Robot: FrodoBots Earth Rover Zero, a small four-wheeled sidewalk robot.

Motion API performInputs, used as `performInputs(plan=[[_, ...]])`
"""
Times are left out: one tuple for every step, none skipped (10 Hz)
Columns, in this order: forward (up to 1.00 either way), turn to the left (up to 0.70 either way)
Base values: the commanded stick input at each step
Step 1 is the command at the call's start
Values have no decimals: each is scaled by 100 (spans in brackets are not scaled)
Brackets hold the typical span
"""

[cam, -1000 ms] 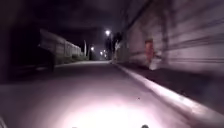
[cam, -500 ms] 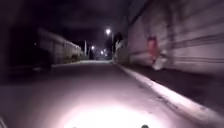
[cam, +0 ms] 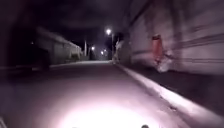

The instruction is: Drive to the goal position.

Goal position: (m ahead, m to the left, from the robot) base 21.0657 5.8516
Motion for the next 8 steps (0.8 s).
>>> performInputs(plan=[[70,0],[70,0],[70,0],[70,0],[70,0],[70,0],[70,0],[70,0]])
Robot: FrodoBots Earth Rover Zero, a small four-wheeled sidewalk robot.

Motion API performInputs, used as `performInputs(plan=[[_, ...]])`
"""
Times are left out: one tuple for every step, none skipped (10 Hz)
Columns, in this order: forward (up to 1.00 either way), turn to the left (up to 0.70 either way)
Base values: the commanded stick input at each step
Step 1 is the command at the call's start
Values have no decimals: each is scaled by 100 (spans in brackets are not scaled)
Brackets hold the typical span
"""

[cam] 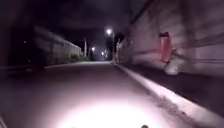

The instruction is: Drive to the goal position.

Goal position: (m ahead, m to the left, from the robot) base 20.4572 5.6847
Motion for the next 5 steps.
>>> performInputs(plan=[[70,0],[70,0],[70,0],[70,0],[70,0]])
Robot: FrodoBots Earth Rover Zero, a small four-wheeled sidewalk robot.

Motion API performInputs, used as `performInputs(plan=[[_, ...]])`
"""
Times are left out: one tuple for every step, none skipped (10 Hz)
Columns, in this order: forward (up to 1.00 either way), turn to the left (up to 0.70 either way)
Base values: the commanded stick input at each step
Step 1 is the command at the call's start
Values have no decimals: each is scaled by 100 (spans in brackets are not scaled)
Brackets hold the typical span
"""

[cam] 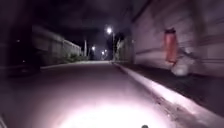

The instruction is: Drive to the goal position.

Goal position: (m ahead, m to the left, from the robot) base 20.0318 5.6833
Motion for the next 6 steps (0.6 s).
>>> performInputs(plan=[[70,0],[70,0],[70,0],[70,0],[70,0],[70,0]])
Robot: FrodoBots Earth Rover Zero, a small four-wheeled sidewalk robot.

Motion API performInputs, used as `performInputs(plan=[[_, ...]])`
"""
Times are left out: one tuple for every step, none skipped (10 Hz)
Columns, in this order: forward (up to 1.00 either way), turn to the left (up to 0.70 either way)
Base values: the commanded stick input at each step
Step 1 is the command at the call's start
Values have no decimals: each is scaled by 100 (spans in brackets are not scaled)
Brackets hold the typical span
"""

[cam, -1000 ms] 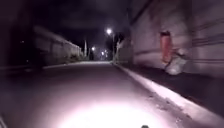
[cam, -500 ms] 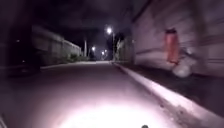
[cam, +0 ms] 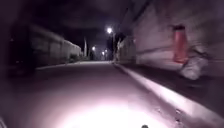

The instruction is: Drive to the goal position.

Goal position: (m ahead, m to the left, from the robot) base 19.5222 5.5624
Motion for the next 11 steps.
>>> performInputs(plan=[[70,0],[70,0],[70,0],[70,0],[70,0],[70,0],[70,0],[70,0],[70,0],[70,0],[70,0]])
